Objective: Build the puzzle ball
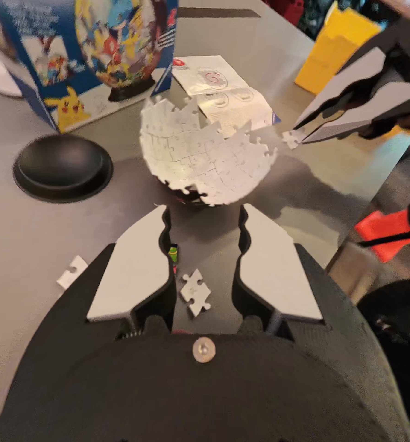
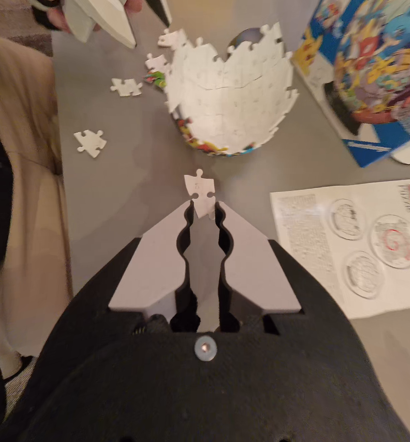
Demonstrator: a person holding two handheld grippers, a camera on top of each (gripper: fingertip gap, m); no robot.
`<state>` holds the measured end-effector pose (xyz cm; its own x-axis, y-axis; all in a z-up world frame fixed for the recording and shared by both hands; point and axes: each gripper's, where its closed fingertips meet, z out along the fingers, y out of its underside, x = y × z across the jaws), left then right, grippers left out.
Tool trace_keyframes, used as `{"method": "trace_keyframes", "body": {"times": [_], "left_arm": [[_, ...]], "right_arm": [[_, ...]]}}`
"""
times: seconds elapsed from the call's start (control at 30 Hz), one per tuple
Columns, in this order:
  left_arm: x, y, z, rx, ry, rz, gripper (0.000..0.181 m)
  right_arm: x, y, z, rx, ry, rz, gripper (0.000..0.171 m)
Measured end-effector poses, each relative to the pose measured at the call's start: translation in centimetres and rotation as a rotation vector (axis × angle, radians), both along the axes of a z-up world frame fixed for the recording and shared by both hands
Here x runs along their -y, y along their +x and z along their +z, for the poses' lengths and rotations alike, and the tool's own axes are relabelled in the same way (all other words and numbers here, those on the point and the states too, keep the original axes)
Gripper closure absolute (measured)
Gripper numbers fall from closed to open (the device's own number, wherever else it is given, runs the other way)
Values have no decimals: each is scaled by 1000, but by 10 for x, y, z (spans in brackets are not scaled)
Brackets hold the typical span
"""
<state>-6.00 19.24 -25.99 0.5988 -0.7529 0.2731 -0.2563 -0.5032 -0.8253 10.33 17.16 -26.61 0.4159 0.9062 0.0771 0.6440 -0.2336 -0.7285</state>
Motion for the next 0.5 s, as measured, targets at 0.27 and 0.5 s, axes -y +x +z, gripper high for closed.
{"method": "trace_keyframes", "body": {"times": [0.27, 0.5], "left_arm": [[-7, 23, -14, 150, -222, 100, 110], [-30, 26, -19, 120, -276, 242, 126]], "right_arm": [[-37, 8, 32, -26, 99, -8, 155], [-47, -18, 17, -35, 90, 65, 155]]}}
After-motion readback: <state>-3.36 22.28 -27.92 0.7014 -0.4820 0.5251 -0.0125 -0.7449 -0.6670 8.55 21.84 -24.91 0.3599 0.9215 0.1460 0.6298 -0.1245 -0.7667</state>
